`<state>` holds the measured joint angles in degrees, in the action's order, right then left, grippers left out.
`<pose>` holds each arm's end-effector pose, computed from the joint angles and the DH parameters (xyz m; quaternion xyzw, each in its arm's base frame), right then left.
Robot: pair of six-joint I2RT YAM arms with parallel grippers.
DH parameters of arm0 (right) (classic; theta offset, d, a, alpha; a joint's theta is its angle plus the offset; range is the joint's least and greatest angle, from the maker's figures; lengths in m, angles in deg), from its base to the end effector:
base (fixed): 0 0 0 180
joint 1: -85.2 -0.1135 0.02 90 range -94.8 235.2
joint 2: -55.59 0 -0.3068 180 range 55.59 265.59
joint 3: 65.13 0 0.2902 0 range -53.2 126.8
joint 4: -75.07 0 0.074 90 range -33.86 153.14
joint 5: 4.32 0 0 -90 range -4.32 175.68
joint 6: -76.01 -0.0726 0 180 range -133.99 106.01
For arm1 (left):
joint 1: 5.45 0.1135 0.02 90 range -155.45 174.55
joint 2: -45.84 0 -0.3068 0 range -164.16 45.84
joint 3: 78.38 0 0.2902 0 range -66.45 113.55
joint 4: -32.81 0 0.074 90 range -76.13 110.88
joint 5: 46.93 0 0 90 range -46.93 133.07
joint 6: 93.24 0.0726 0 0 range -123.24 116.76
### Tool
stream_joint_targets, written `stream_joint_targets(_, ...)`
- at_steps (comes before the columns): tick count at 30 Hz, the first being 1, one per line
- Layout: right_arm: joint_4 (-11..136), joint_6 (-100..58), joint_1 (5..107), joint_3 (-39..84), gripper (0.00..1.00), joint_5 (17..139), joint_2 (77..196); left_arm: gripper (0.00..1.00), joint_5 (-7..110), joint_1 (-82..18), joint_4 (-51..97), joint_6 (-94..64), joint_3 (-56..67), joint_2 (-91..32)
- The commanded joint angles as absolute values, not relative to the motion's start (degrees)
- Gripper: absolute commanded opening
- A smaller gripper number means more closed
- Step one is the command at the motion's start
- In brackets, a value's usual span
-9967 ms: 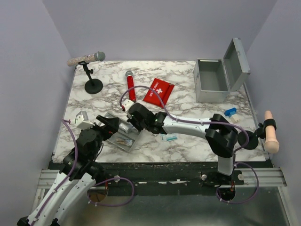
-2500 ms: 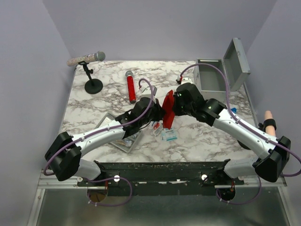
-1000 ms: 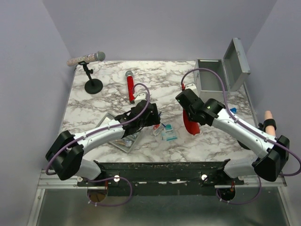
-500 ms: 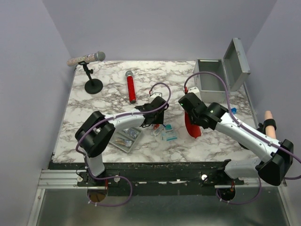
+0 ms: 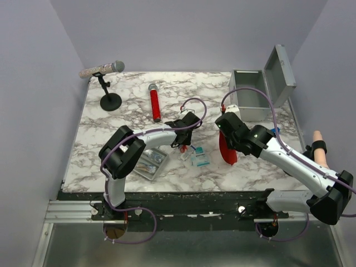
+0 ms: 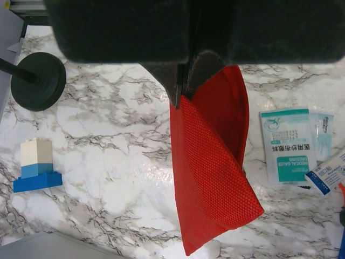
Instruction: Organize the medicine kit
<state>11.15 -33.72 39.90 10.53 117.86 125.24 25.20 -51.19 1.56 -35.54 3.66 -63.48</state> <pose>0.2201 0.1675 0.3168 -0.1296 0.9175 -0.0819 0.3671 0.3329 -0.3097 0.1480 0.0694 0.9492 -0.0525 0.3023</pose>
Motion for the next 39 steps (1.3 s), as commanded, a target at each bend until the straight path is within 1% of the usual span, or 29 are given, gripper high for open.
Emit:
stream_joint_targets(1,12.60,-34.47,40.11,9.65,0.01,117.14,123.79,0.37,25.22,-50.89,0.83,-34.36,3.95,-64.64)
stream_joint_targets(3,12.78,-34.47,40.03,9.56,0.01,117.23,123.79,0.29,25.58,-50.89,1.62,-34.53,3.25,-63.59)
stream_joint_targets(5,12.78,-34.47,40.11,9.91,0.01,117.23,123.88,0.25,25.67,-50.89,2.15,-34.88,2.81,-62.19)
stream_joint_targets(12,13.04,-34.91,40.11,11.58,0.01,117.84,124.67,0.20,24.62,-50.28,4.53,-36.81,0.35,-54.63)
stream_joint_targets(17,14.45,-35.70,40.29,13.16,0.01,117.67,125.99,0.18,25.57,-50.10,8.82,-40.41,-4.47,-45.06)
stream_joint_targets(23,16.82,-38.42,42.92,16.41,0.01,113.29,128.80,0.15,32.16,-50.19,19.01,-47.96,-14.31,-30.47)
stream_joint_targets(26,18.05,-40.53,45.64,18.08,0.01,107.58,129.33,0.15,35.94,-50.19,27.62,-53.23,-20.90,-22.04)
stream_joint_targets(29,19.02,-42.29,47.76,19.92,0.01,102.83,130.03,0.15,39.72,-50.28,40.70,-57.89,-28.11,-17.01)
stream_joint_targets(32,18.58,-43.69,48.11,22.47,0.01,100.36,131.78,0.16,42.18,-50.63,52.04,-60.63,-30.06,-16.99)
stream_joint_targets(35,18.23,-45.01,48.11,23.88,0.01,97.55,133.11,0.19,45.09,-51.77,59.52,-61.08,-29.19,-20.85)
stream_joint_targets(37,18.14,-45.63,48.20,24.50,0.01,95.88,133.46,0.20,46.67,-52.91,63.66,-60.38,-28.31,-23.84)
stream_joint_targets(39,17.53,-45.81,48.20,24.94,0.01,95.17,133.72,0.20,48.77,-53.44,63.94,-59.50,-26.12,-26.83)
